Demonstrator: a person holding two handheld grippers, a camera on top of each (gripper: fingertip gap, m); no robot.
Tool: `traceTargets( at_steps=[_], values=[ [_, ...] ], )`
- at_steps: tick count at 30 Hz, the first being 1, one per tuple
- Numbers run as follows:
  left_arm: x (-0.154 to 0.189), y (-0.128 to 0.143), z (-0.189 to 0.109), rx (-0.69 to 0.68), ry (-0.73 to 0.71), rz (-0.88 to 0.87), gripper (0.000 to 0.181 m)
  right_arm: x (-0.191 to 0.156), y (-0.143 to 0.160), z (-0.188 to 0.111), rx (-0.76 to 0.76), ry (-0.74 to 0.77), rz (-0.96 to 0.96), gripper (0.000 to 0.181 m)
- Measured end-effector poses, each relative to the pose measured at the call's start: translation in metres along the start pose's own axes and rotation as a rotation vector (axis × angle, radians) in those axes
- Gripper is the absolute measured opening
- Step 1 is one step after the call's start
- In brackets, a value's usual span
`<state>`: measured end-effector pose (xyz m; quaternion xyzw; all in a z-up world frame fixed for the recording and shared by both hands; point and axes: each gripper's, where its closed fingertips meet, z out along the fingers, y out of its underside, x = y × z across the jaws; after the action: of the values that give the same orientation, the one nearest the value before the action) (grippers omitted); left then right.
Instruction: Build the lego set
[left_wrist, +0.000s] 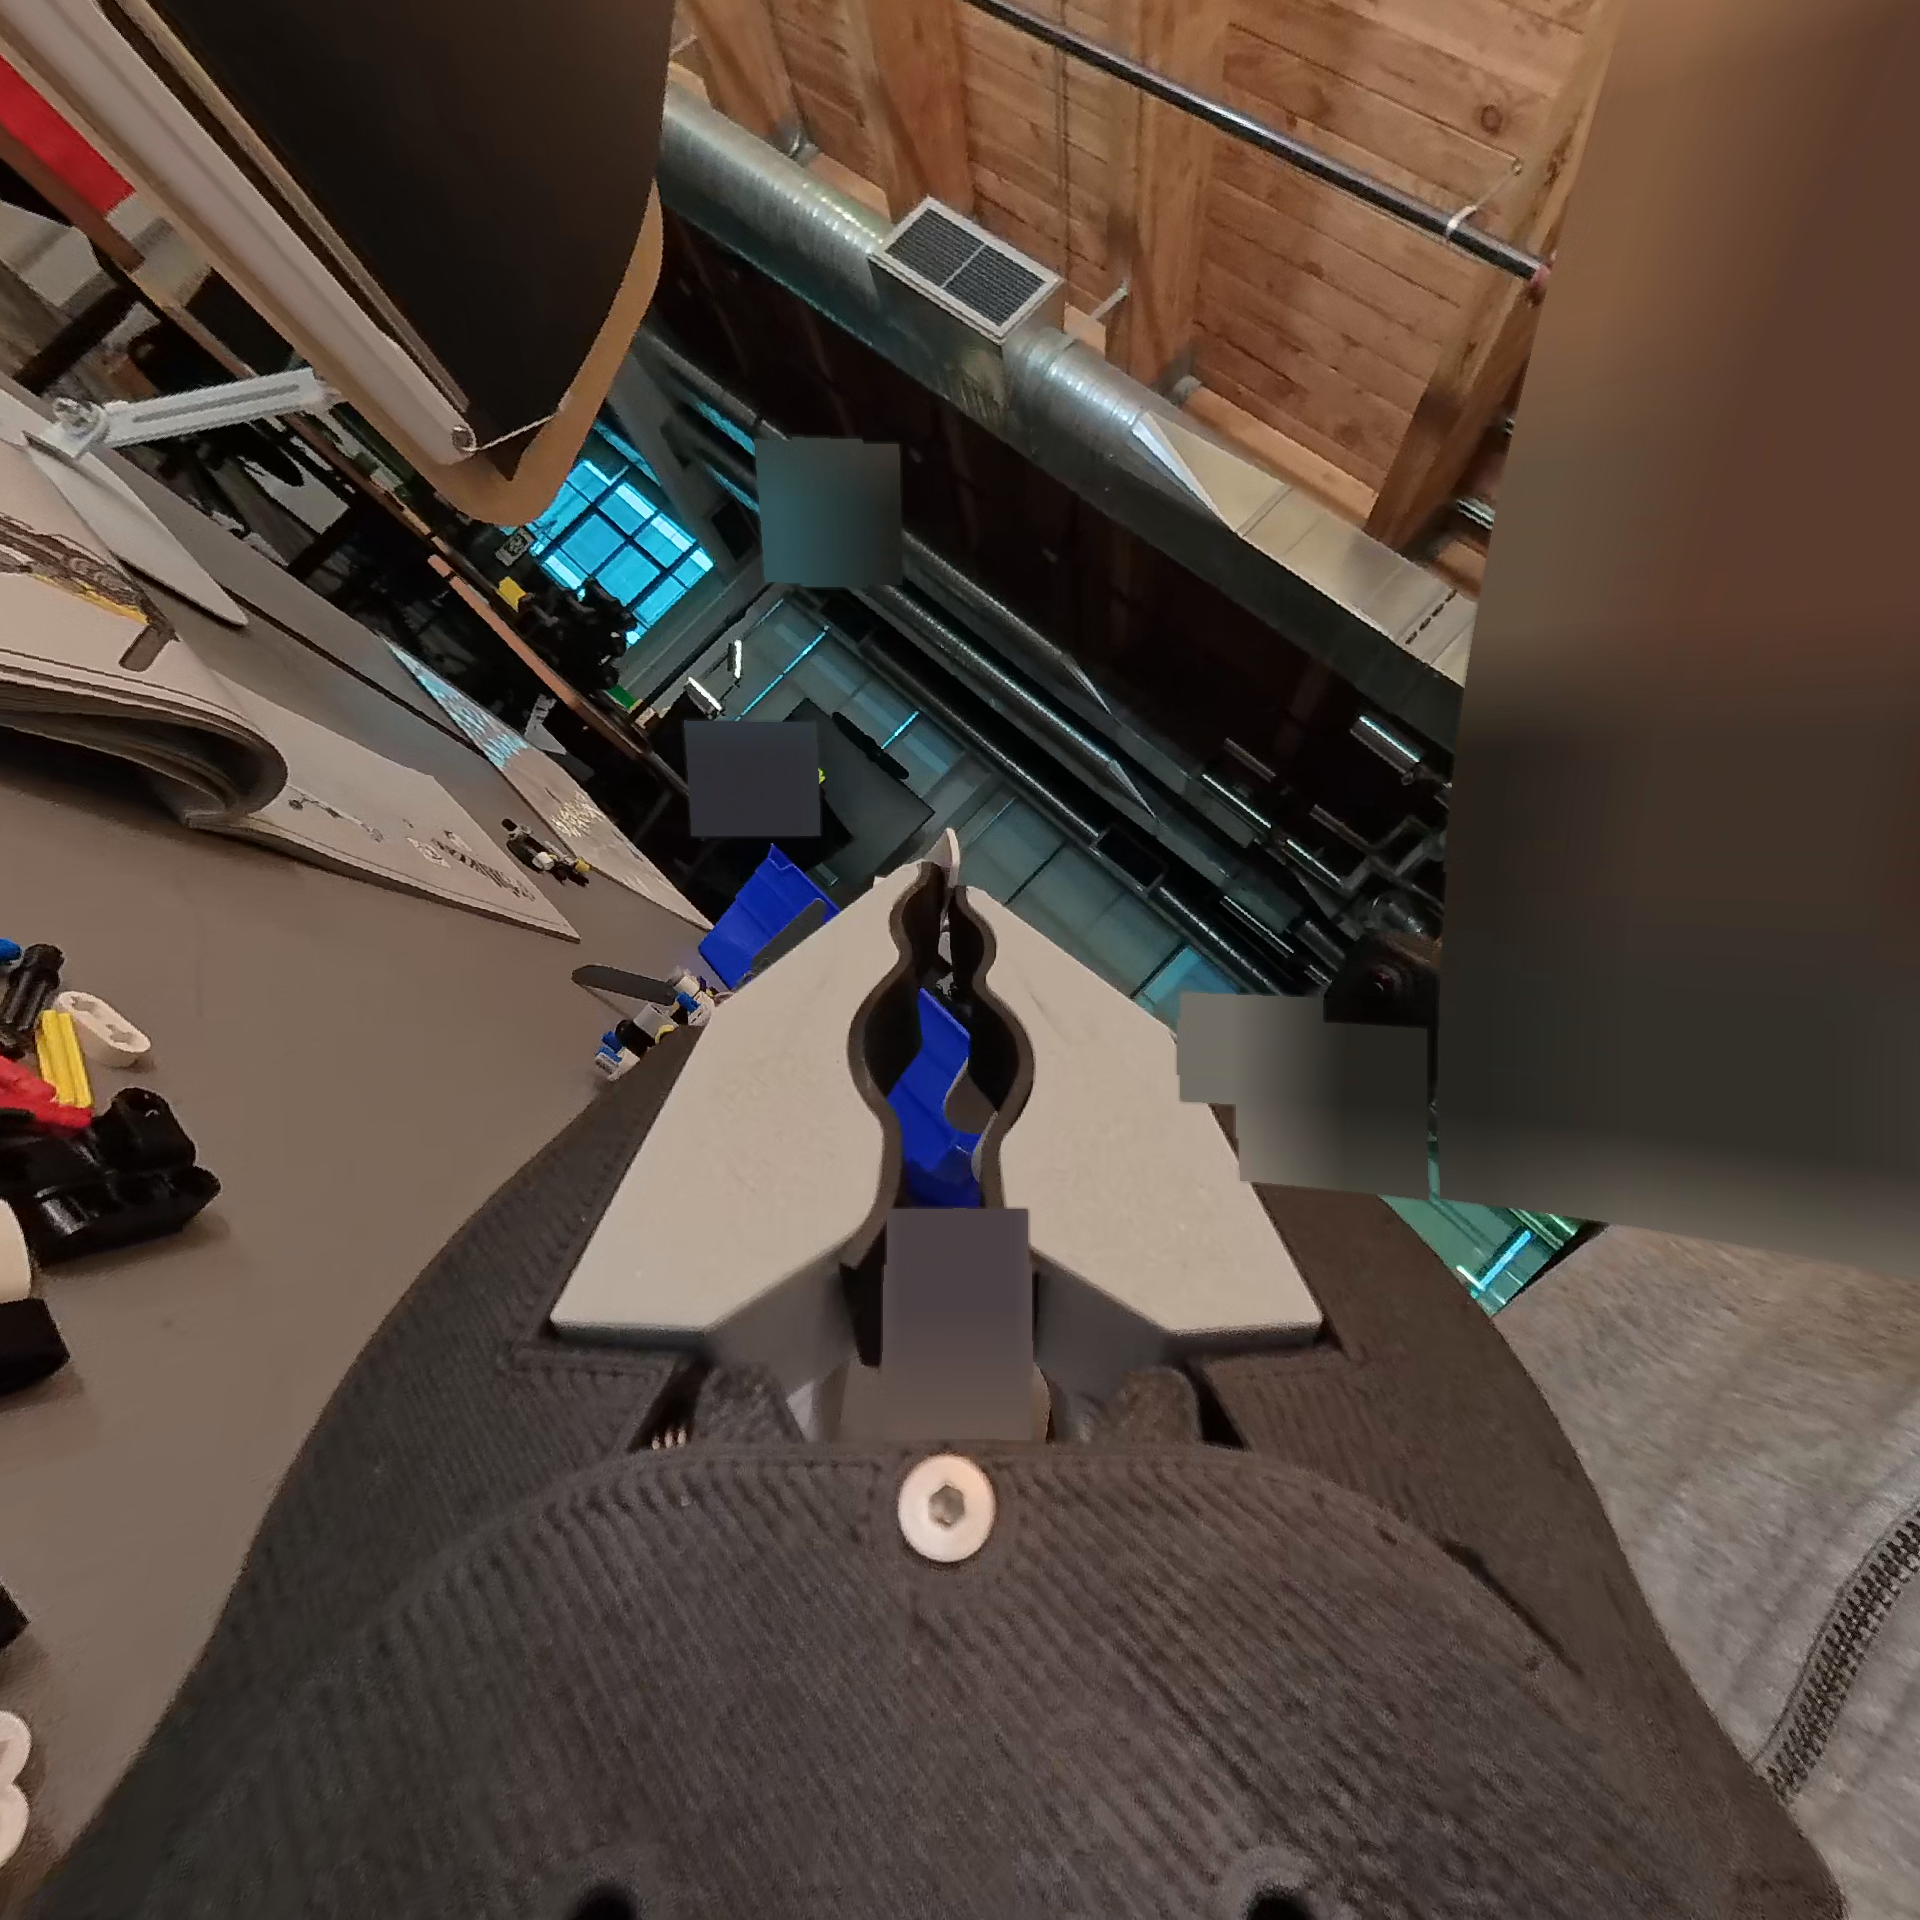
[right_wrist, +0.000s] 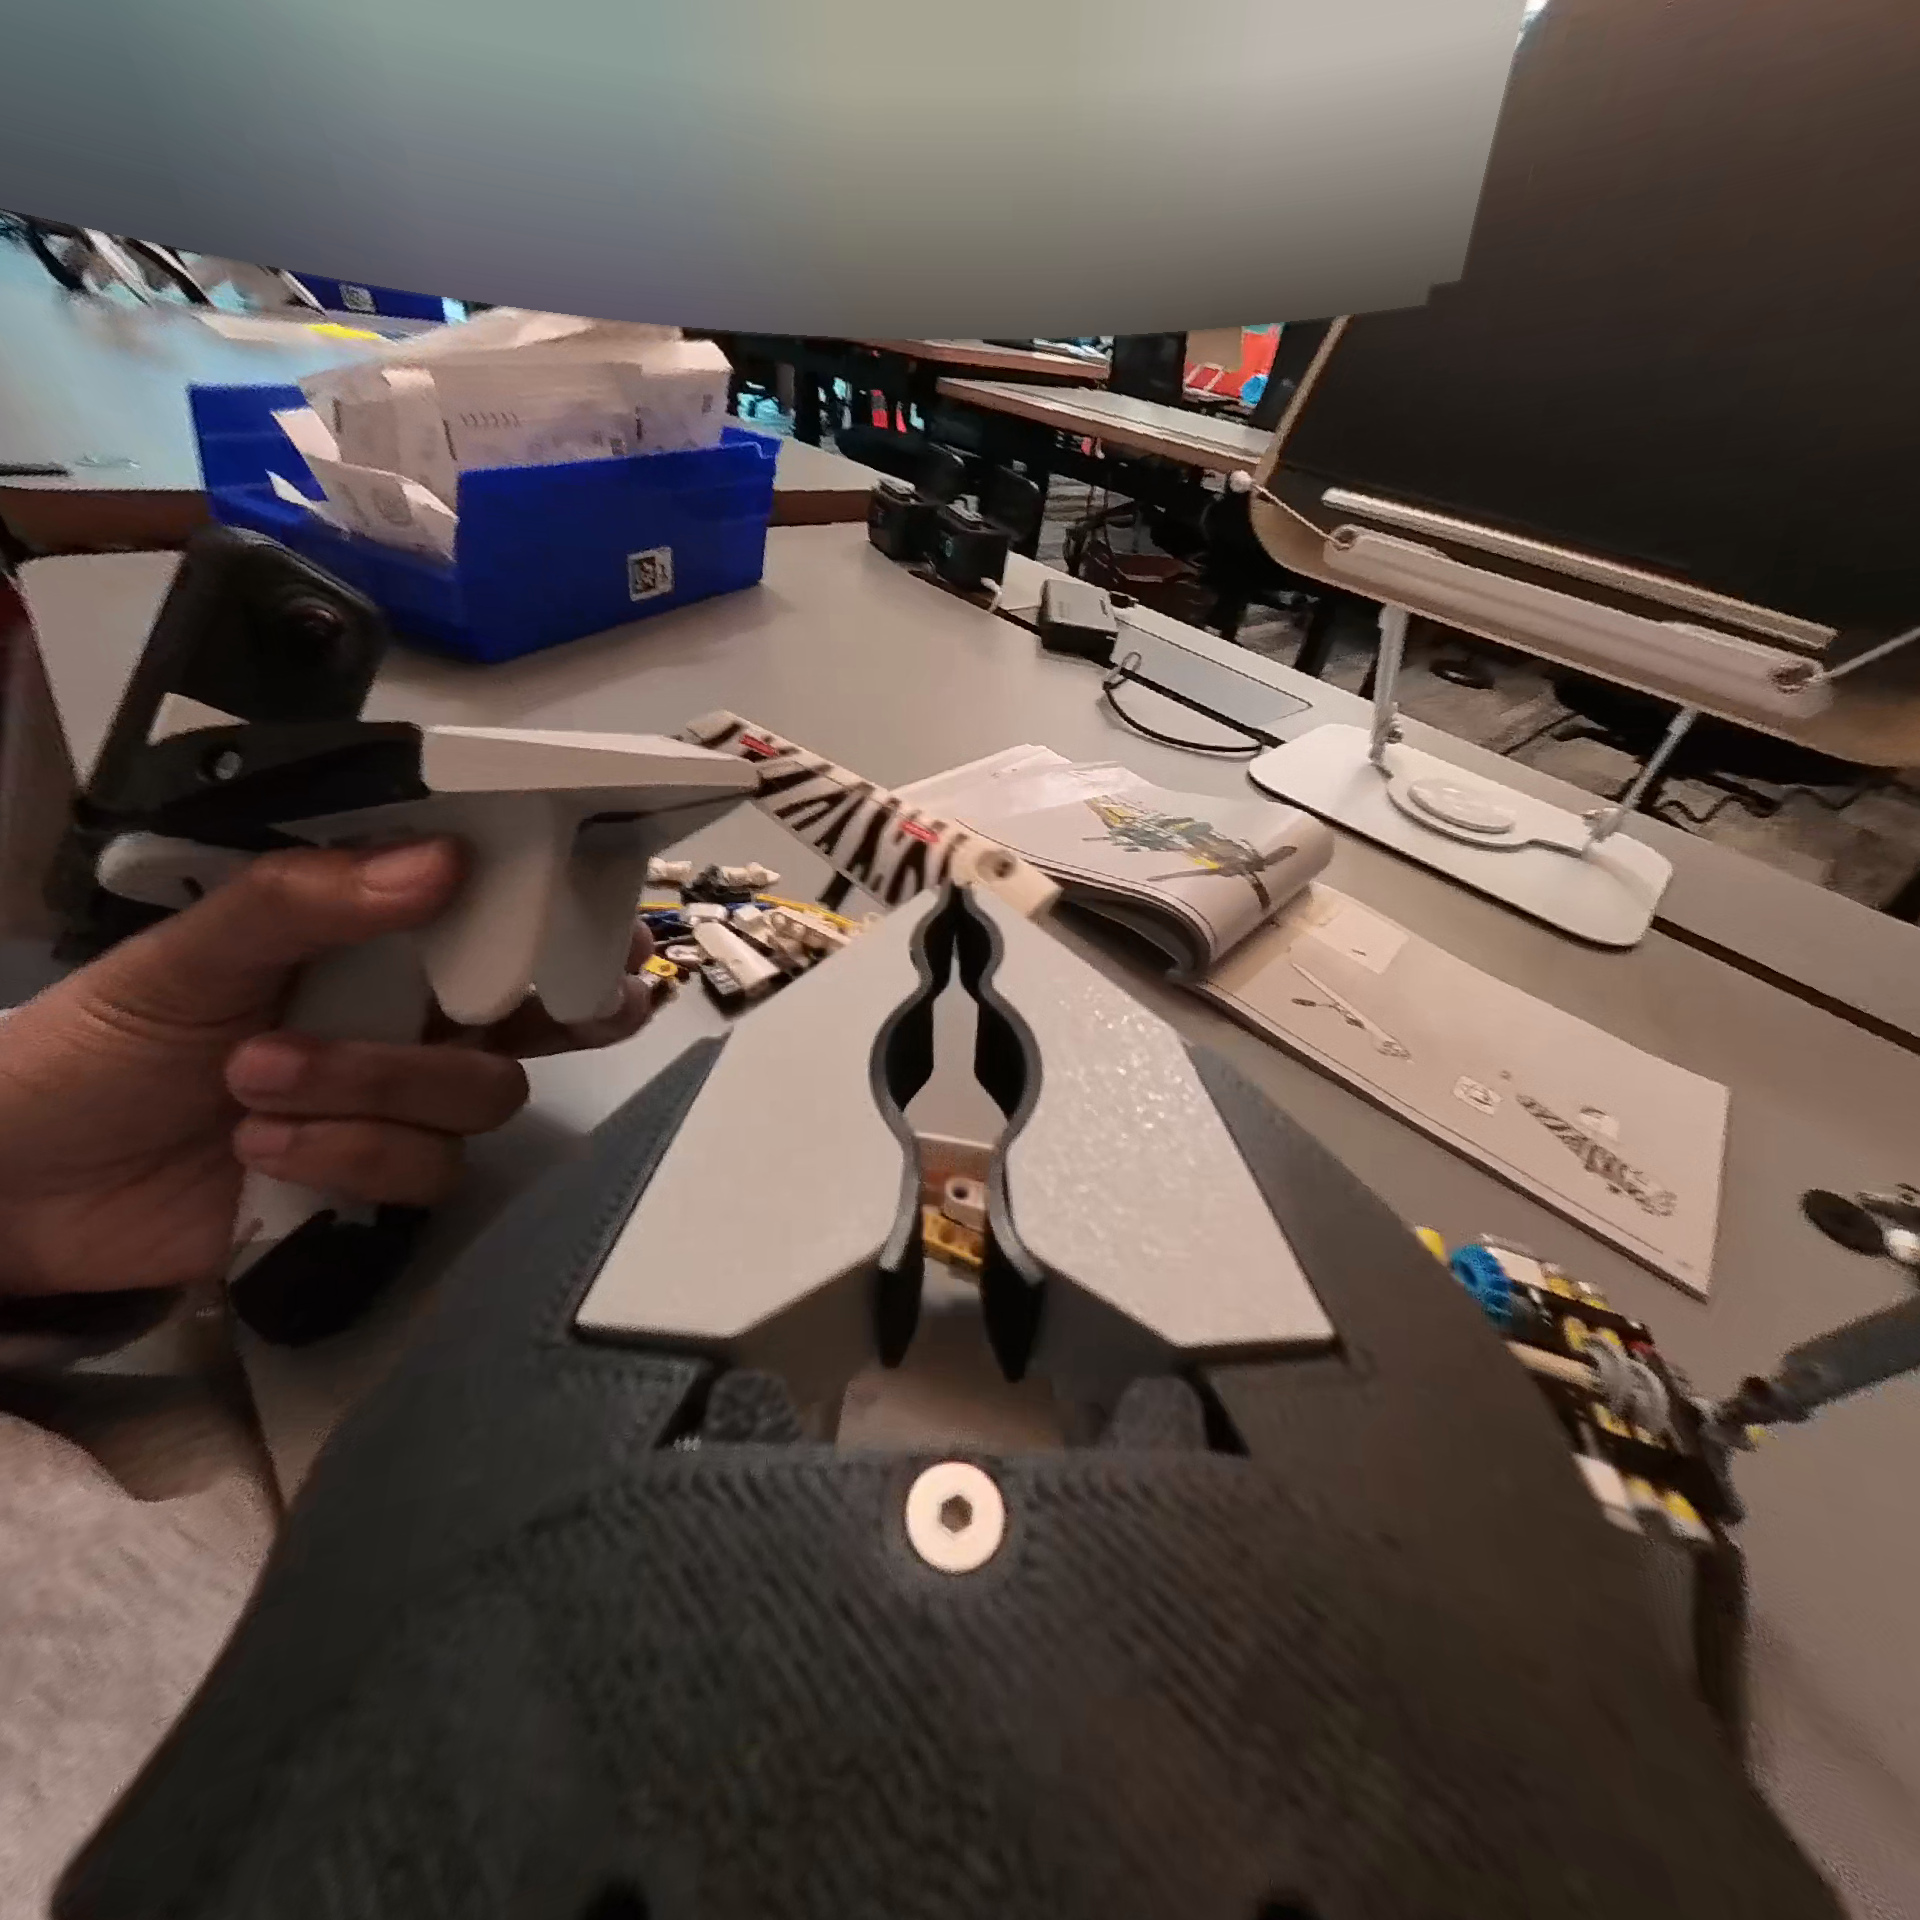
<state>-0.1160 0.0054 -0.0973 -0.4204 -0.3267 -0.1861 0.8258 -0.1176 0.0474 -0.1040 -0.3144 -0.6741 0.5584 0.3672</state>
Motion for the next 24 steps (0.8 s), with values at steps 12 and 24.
traceTargets(
  at_steps=[12, 24],
  values=[
    [0.001, 0.000, 0.000, 0.000, 0.011, -0.009, 0.000, 0.000, -0.002, 0.004, 0.002, 0.029, -0.014, 0.000],
    [0.000, 0.001, 0.000, -0.003, -0.005, 0.016, 0.000, 0.022, 0.007, -0.007, -0.027, 0.116, -0.020, 0.000]
  ],
)
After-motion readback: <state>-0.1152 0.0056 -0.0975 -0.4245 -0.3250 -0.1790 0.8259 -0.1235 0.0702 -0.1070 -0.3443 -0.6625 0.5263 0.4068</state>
